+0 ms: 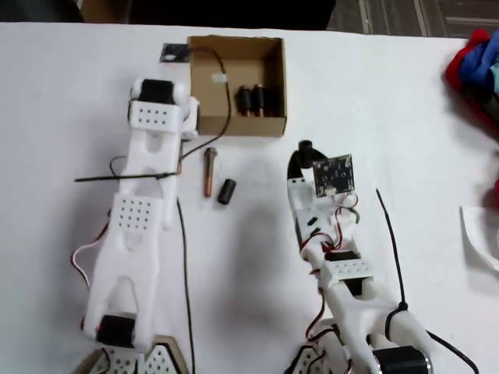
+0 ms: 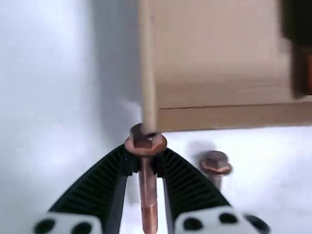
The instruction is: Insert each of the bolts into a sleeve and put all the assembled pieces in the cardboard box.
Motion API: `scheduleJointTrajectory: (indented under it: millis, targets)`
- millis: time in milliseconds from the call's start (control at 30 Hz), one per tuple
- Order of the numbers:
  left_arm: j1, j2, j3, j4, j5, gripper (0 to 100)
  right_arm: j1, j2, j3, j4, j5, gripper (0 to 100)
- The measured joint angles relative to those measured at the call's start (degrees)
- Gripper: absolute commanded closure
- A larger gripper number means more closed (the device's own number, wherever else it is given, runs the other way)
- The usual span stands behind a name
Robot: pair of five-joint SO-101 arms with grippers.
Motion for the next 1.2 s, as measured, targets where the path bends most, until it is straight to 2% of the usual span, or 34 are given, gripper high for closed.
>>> scheduleJointTrajectory:
  millis: [233, 533, 700, 933, 1200]
  targets:
    - [1.85, -16.18, 10.11, 0.0, 5.54, 98, 0.0, 0.0, 0.0, -0.18, 0.0, 97.8]
    - [16.0, -43.6, 42.29, -0.44, 8.62, 98, 0.0, 0.0, 0.0, -1.49, 0.0, 97.8]
    - [14.68, -52.84, 56.62, -11.52, 8.88, 98, 0.0, 0.0, 0.0, -1.49, 0.0, 97.8]
    - [14.42, -58.2, 69.8, -24.97, 8.79, 98, 0.0, 0.0, 0.35, -3.16, 0.0, 97.8]
    - [14.51, -72.18, 89.23, -42.11, 9.23, 98, 0.0, 1.23, 5.63, -19.43, 0.0, 97.8]
